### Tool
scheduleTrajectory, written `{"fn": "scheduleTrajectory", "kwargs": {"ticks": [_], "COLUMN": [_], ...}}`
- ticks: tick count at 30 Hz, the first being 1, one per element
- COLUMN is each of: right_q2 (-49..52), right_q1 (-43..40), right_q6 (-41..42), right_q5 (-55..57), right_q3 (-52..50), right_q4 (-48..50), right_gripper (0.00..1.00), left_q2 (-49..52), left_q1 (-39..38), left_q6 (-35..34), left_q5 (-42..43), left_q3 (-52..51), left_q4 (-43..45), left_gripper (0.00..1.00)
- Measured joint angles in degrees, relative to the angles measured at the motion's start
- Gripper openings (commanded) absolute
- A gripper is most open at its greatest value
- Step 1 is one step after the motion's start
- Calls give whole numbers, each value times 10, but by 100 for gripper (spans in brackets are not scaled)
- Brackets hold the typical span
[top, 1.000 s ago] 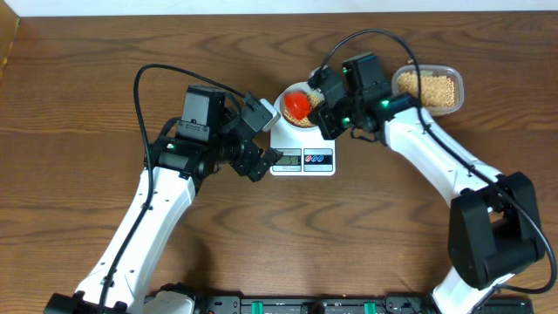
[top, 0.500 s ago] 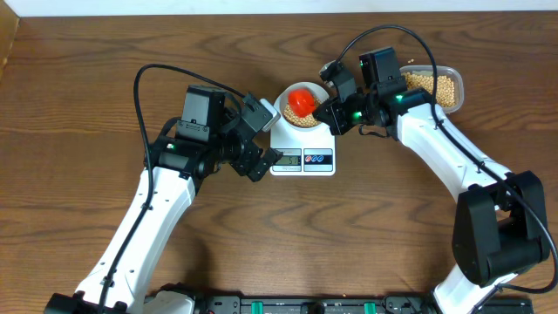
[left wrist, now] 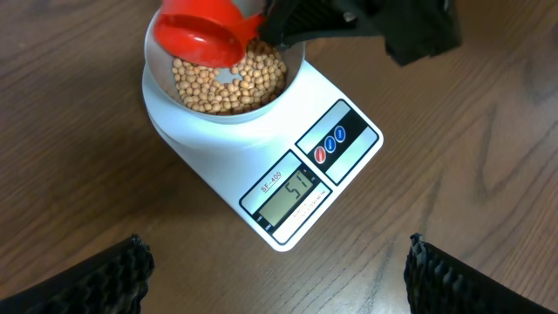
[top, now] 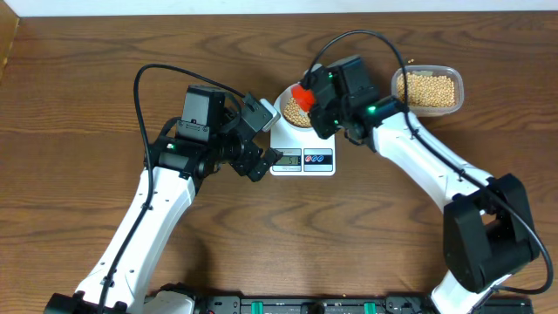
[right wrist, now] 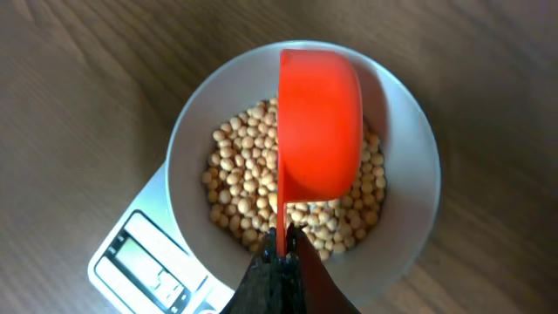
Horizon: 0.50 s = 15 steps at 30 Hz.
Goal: Scoop item into bowl and weigh 50g on scale
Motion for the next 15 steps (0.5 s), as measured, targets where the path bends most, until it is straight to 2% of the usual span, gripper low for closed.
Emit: {"fn": "scheduleTrajectory", "kwargs": {"ticks": [9, 15], "right_q2": [0, 0], "right_q1": [36, 38], "right_q6": [-46, -56], "right_q5": [133, 166], "right_q3": [0, 0], "right_q4": [8, 5], "right_gripper": [1, 1], "left_q2": [0, 0], "left_q1": [0, 0], "left_q6": [0, 0], "left_q5": [0, 0], "left_q3": [0, 0], "left_q4": [0, 0], "left_gripper": [95, 95]}}
